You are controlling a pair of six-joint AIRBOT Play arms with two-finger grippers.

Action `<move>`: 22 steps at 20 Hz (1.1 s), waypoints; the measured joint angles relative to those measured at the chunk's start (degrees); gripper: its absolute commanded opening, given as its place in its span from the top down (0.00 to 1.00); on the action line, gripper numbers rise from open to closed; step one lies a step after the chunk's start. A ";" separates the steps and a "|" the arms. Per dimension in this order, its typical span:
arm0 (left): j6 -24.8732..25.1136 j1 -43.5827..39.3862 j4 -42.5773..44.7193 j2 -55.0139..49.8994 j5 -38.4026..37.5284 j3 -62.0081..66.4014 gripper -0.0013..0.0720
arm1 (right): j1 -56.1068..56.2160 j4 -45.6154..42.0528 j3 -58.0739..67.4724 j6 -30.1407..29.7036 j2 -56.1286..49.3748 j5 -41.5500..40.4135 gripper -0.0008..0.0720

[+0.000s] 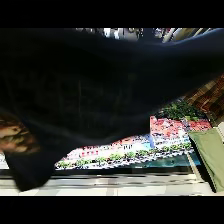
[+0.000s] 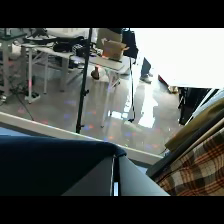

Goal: Fold the clothes and pants, and hang the long-sleeved shirts on hangers.

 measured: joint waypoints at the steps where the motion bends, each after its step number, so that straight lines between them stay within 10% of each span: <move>1: -0.46 0.31 0.55 -0.42 -0.52 0.31 0.97 | 0.00 0.76 -0.42 -0.44 -0.33 -0.17 0.97; 6: -0.72 0.57 10.80 -1.33 -7.52 0.85 0.97 | 0.00 4.13 -1.36 -2.73 -1.25 -1.05 0.97; 12: -1.79 -19.50 47.32 -0.74 -13.60 -13.44 0.97 | 3.87 4.90 -12.94 -2.49 -10.34 -0.26 0.97; 17: 0.90 -43.19 69.59 -8.85 9.97 -38.05 0.97 | 11.06 -0.46 -26.03 -0.94 -28.39 -11.37 0.97; 22: 4.35 -52.15 72.83 -33.38 27.98 -35.87 0.97 | 12.87 -1.01 -28.22 -0.24 -47.41 -29.22 0.97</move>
